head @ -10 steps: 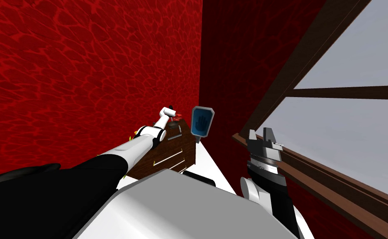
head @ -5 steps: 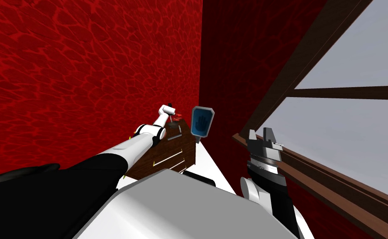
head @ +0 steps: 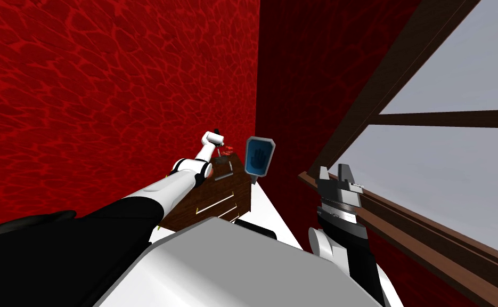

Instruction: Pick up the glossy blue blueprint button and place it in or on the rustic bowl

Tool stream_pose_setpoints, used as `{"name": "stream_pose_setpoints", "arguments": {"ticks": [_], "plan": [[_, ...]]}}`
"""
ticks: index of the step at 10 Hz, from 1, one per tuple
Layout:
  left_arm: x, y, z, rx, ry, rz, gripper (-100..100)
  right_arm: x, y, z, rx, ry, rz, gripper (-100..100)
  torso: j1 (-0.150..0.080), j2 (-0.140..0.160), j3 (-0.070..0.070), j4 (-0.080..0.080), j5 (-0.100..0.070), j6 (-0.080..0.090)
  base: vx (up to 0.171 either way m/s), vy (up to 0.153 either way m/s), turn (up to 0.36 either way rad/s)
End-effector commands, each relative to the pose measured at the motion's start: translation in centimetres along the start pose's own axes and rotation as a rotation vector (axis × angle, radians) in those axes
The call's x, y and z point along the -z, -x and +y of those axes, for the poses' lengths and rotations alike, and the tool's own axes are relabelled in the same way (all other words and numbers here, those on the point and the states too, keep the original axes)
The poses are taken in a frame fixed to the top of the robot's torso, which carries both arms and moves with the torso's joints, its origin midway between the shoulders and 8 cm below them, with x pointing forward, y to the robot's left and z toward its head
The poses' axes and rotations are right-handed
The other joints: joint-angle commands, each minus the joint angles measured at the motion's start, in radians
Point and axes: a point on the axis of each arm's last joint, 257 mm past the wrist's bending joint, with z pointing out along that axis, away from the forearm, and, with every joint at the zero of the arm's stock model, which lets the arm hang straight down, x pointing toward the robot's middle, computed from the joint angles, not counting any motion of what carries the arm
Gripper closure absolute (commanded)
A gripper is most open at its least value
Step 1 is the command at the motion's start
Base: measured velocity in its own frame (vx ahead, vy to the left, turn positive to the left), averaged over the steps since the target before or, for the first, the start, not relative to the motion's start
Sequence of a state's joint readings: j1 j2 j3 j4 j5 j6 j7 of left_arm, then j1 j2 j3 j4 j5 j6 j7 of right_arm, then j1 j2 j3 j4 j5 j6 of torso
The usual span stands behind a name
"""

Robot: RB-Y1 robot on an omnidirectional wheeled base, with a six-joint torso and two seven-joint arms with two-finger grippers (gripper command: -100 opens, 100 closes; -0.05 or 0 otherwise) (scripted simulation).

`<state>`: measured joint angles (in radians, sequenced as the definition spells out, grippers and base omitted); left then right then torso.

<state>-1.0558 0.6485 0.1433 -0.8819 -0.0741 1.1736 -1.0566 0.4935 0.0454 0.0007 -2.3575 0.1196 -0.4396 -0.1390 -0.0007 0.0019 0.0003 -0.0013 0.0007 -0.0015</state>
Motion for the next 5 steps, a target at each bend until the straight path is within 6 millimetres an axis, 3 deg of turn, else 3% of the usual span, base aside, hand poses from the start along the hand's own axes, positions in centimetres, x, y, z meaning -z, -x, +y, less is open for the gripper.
{"name": "stream_pose_setpoints", "arguments": {"ticks": [1, 5], "plan": [[0.00, 0.00, 0.00, 0.000, 0.000, 0.000, 0, 0.00, 0.00, 0.00, 0.000, 0.000, 0.000, 0, 0.000, 0.000, 0.000, 0.000, 0.000, 0.000, 0.000, 0.000, 0.000], [0.00, 0.00, 0.00, 0.000, 0.000, 0.000, 0, 0.00, 0.00, 0.00, 0.000, 0.000, 0.000, 0, 0.000, 0.000, 0.000, 0.000, 0.000, 0.000, 0.000, 0.000, 0.000]]}}
